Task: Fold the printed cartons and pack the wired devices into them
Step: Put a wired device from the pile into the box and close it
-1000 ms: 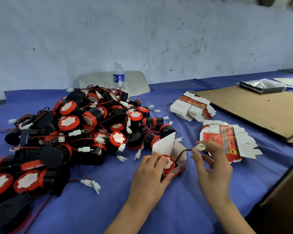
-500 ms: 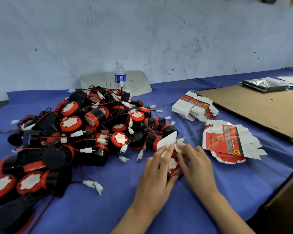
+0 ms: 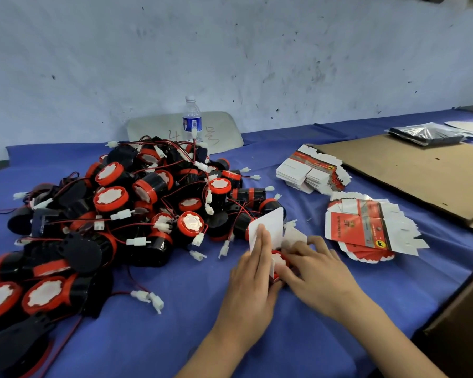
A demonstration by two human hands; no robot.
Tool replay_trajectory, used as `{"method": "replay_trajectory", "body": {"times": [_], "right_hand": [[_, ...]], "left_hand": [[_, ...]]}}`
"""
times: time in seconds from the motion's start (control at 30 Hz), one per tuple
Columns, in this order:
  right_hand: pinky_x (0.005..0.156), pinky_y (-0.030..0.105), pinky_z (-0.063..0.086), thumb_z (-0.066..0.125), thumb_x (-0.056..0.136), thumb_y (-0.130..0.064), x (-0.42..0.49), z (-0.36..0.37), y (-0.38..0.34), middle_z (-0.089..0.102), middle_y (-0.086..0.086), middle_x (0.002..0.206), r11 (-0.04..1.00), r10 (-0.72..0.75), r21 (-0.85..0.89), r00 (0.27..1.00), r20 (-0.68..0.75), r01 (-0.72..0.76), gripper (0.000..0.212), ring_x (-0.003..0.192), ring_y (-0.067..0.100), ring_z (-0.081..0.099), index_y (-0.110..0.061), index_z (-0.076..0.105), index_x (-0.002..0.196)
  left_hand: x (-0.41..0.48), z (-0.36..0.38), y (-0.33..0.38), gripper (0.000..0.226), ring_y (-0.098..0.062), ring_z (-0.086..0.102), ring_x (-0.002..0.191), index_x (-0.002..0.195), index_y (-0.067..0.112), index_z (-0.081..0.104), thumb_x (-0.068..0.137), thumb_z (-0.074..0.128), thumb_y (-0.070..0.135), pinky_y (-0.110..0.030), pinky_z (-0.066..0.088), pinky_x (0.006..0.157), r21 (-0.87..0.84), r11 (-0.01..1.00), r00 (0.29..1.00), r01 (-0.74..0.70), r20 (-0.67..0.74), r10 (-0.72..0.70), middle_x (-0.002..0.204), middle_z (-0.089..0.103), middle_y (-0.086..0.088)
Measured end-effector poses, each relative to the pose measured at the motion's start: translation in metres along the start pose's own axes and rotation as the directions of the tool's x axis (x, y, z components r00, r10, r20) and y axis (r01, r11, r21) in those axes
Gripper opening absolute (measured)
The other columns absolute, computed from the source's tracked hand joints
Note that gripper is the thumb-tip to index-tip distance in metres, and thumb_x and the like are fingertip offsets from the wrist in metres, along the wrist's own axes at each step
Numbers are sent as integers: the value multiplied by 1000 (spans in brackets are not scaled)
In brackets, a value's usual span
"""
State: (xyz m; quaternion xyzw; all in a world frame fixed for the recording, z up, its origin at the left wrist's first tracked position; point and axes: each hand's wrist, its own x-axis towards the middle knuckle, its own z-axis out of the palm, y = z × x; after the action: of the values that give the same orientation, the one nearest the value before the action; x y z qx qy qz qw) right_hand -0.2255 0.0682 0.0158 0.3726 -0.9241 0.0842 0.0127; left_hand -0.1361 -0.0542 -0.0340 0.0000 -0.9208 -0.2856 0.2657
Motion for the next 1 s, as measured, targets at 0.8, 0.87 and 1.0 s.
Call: {"method": "replay_trajectory", "body": {"times": [0.8, 0.87, 1.0], "right_hand": [[78, 10, 48, 69, 82, 7, -15, 38, 4, 70, -11, 104, 824, 67, 486, 802, -593, 291, 30, 96, 3, 64, -13, 73, 104], [78, 7, 45, 69, 84, 4, -11, 37, 5, 70, -15, 100, 761, 135, 591, 826, -548, 267, 27, 93, 1, 63, -16, 73, 101], [77, 20, 50, 68, 86, -1, -3, 32, 9, 61, -7, 111, 612, 208, 762, 887, -413, 211, 31, 96, 8, 60, -22, 70, 107]], "left_hand": [[4, -4, -1, 62, -20, 10, 146, 152, 28, 16, 98, 36, 3, -34, 12, 120, 85, 995, 982, 46, 178, -60, 160, 8, 11], [4, -4, 0, 58, -17, 9, 147, 152, 27, 19, 100, 37, 6, -30, 9, 120, 62, 997, 984, 49, 166, -59, 159, 10, 13], [5, -9, 4, 57, -5, 6, 144, 150, 30, 20, 101, 38, 8, -11, 3, 115, -21, 999, 991, 32, 131, -29, 152, 13, 23]]}}
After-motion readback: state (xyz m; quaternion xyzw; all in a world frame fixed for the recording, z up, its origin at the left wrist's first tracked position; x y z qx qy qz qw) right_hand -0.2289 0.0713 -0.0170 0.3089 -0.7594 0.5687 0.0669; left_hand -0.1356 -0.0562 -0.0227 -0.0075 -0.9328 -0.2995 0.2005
